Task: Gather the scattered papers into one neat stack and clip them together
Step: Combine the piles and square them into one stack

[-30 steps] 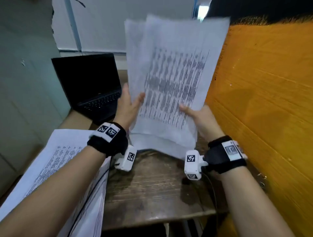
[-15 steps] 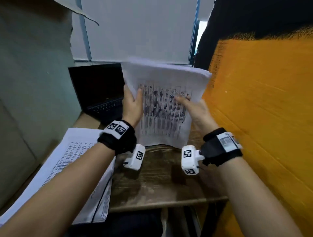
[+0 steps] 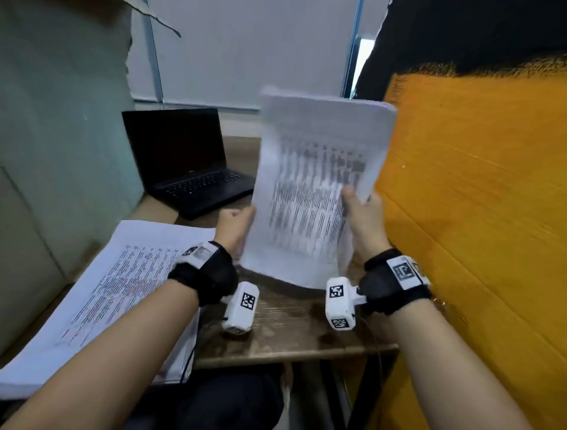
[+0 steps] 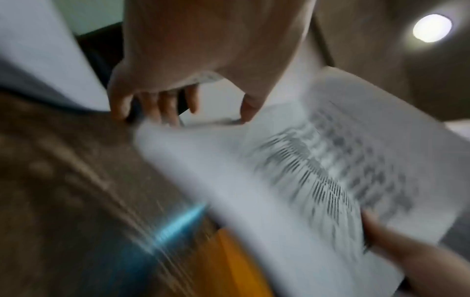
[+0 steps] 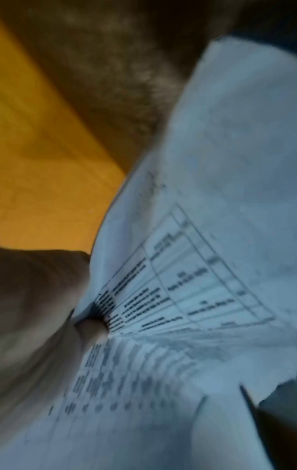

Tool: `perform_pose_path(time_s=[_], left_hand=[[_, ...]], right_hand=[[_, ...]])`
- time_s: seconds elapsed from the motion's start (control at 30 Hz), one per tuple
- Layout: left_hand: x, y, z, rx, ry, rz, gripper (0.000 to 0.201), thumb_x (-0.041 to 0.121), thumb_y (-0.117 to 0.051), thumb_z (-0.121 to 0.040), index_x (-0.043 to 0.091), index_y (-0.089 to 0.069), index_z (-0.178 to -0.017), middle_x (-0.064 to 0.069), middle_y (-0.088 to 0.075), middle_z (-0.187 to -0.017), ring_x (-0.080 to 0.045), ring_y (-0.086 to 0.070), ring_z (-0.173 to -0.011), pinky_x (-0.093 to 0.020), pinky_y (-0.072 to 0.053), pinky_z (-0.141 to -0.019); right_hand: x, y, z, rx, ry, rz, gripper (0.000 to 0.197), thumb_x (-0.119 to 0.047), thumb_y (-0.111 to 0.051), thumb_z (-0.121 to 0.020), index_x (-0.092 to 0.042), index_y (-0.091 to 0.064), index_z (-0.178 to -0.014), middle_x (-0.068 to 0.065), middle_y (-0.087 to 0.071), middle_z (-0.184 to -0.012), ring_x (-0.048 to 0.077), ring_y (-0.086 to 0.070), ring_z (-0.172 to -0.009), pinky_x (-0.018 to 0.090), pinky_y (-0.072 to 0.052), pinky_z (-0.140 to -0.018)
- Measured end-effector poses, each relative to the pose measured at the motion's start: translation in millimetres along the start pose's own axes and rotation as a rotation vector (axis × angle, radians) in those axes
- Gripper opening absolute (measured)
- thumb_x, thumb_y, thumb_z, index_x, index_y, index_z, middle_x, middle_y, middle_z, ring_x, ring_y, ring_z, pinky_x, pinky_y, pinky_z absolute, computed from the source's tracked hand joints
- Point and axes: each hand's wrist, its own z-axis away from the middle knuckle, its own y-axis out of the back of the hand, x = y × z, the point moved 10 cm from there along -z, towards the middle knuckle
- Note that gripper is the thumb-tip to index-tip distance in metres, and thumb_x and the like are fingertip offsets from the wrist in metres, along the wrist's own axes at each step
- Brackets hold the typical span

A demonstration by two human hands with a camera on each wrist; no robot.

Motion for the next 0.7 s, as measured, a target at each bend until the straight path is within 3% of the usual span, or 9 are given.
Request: perform_pose_path(time_s=[0.07, 0.13, 0.17, 0.23, 0.33, 0.43, 0.47, 0.57, 0.7], left_hand=[[-10, -12, 17, -0.123, 0.109, 0.198, 0.055, 0.052, -0.071, -0.07, 0.012, -0.065, -0.108, -0.007, -0.071, -0.107, -0.019, -0.068, -0.091, -0.037, -0.054, -0.088], [-4, -23, 26, -0.224, 0.114, 0.377, 0.036, 0.036, -0.057, -0.093, 0.013, -0.061, -0.121, -0.007, -0.069, -0.117, -0.016, -0.069, -0.095, -0.037, -0.053, -0.091], [3, -20, 28, -0.194, 0.094, 0.449, 0.031, 0.024, -0.049, -0.098, 0.008, -0.058, -0.122, -0.01, -0.069, -0.117, -0.018, -0.07, -0.092, -0.038, -0.053, -0.089], [12, 5, 25, -0.041, 0.002, 0.48, 0.028, 0.008, -0.043, -0.099, 0.004, -0.054, -0.124, -0.011, -0.068, -0.108, -0.022, -0.069, -0.087, -0.042, -0.054, -0.086], [29, 48, 19, 0.105, -0.161, 0.25, 0.02, 0.009, -0.048, -0.096, 0.01, -0.058, -0.114, -0.011, -0.068, -0.108, -0.028, -0.067, -0.097, -0.046, -0.054, -0.089], [51, 59, 25, 0.081, -0.283, 0.137, 0.019, 0.01, -0.05, -0.096, 0.009, -0.056, -0.115, -0.01, -0.067, -0.107, -0.024, -0.067, -0.094, -0.041, -0.053, -0.085], [58, 57, 28, 0.071, -0.327, 0.112, 0.02, 0.01, -0.051, -0.096, 0.01, -0.056, -0.116, -0.007, -0.067, -0.104, -0.018, -0.066, -0.088, -0.037, -0.053, -0.082], [78, 37, 42, 0.04, -0.457, 0.1, 0.026, 0.01, -0.052, -0.095, 0.014, -0.055, -0.121, -0.004, -0.066, -0.108, -0.015, -0.064, -0.094, -0.031, -0.053, -0.083], [79, 40, 54, 0.112, -0.522, 0.228, 0.035, 0.009, -0.046, -0.079, 0.023, -0.059, -0.107, 0.001, -0.063, -0.099, -0.012, -0.058, -0.092, -0.026, -0.047, -0.081]], right_hand=[[23, 2, 2, 0.039, -0.191, -0.307, 0.03, -0.019, -0.06, -0.095, -0.01, -0.056, -0.123, -0.001, -0.066, -0.113, 0.015, -0.062, -0.102, 0.041, -0.048, -0.098], [36, -11, 14, -0.089, -0.313, -0.519, 0.04, -0.014, -0.06, -0.094, -0.006, -0.052, -0.132, 0.01, -0.065, -0.125, 0.026, -0.063, -0.113, 0.047, -0.049, -0.1], [39, -18, 23, -0.17, -0.358, -0.555, 0.04, -0.013, -0.059, -0.094, -0.004, -0.052, -0.133, 0.013, -0.064, -0.127, 0.029, -0.062, -0.116, 0.047, -0.049, -0.099], [50, -18, 39, -0.284, -0.412, -0.524, 0.043, -0.011, -0.057, -0.094, -0.003, -0.051, -0.136, 0.014, -0.062, -0.13, 0.03, -0.06, -0.119, 0.045, -0.049, -0.099], [69, 19, 38, -0.309, -0.427, -0.49, 0.047, -0.006, -0.061, -0.09, -0.006, -0.051, -0.136, 0.013, -0.062, -0.131, 0.03, -0.06, -0.119, 0.046, -0.051, -0.097], [80, 54, 27, -0.333, -0.465, -0.22, 0.073, -0.022, -0.088, -0.059, -0.008, -0.058, -0.124, 0.015, -0.065, -0.125, 0.031, -0.065, -0.11, 0.044, -0.053, -0.094], [79, 58, 24, -0.337, -0.449, -0.094, 0.072, -0.02, -0.089, -0.053, -0.008, -0.061, -0.118, 0.014, -0.067, -0.122, 0.03, -0.068, -0.104, 0.043, -0.054, -0.092], [57, 59, 10, -0.206, -0.289, -0.055, 0.033, 0.008, -0.067, -0.077, -0.01, -0.065, -0.105, 0.009, -0.07, -0.112, 0.019, -0.069, -0.09, 0.032, -0.059, -0.081], [36, 62, 3, -0.132, -0.171, -0.144, 0.028, 0.012, -0.053, -0.08, -0.012, -0.064, -0.09, -0.008, -0.074, -0.082, 0.009, -0.07, -0.076, 0.028, -0.057, -0.07]])
